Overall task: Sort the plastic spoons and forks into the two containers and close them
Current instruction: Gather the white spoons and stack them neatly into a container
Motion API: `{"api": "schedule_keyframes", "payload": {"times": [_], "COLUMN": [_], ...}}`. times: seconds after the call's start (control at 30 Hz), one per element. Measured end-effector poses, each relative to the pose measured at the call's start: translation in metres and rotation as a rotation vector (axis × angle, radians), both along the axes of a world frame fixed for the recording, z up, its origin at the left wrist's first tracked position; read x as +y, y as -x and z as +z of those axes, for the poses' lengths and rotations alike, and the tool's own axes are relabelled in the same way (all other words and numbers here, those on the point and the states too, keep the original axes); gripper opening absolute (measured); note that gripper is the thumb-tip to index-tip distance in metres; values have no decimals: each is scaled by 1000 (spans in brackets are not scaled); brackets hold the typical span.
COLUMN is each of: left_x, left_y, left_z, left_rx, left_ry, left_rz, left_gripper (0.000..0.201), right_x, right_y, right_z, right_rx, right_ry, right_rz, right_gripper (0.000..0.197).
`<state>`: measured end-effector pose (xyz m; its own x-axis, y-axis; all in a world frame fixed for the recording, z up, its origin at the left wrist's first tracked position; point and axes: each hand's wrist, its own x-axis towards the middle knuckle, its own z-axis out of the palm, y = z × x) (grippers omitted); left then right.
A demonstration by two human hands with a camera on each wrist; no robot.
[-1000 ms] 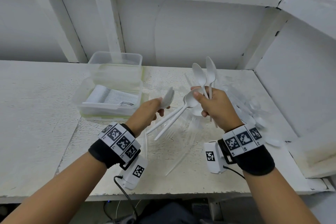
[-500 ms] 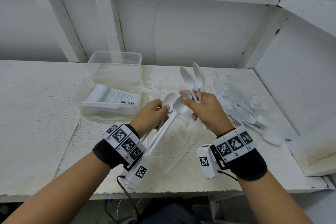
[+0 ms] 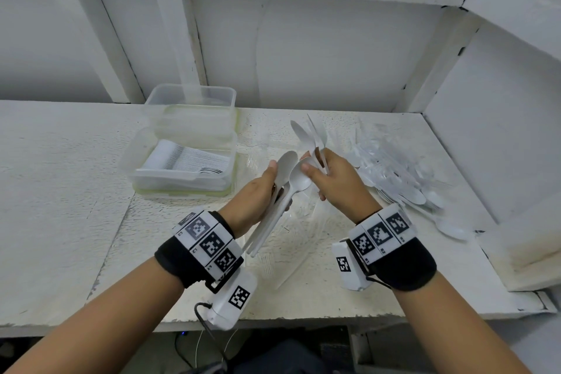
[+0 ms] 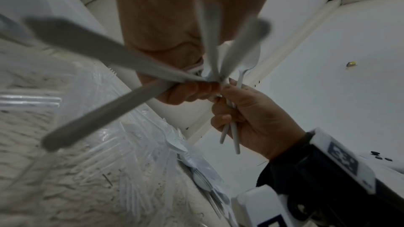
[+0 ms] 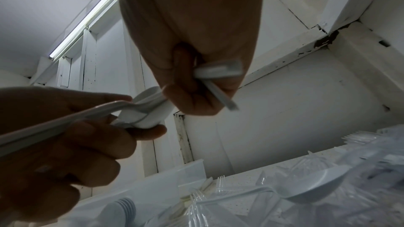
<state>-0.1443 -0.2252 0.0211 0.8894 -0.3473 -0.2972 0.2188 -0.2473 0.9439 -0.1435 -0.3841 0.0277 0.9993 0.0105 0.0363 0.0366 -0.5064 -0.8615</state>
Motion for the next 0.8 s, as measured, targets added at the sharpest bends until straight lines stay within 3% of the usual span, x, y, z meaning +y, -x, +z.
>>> {"api": "schedule_keyframes", "payload": {"times": [0.17, 0.37, 0.5, 0.63, 0.8], "left_x": [-3, -5, -3, 2, 6], "left_y": [-2, -2, -2, -4, -10], "left_z": [-3, -2, -3, -3, -2], "left_rx": [114, 299, 411, 529, 497], "left_ry": [85, 310, 425, 462, 464], "left_rz": [23, -1, -17, -142, -245], "left_gripper": [64, 30, 39, 41, 30], "right_x": [3, 5, 4, 0, -6], "right_y": [2, 1, 1, -4, -11], "right_z": [0, 2, 4, 3, 6], "right_rx": [3, -27, -73, -92, -105], "right_ry": [-12, 23, 36, -42, -37], "right_rz": [20, 59, 63, 2, -26], "right_gripper": [12, 17, 12, 9, 8]}}
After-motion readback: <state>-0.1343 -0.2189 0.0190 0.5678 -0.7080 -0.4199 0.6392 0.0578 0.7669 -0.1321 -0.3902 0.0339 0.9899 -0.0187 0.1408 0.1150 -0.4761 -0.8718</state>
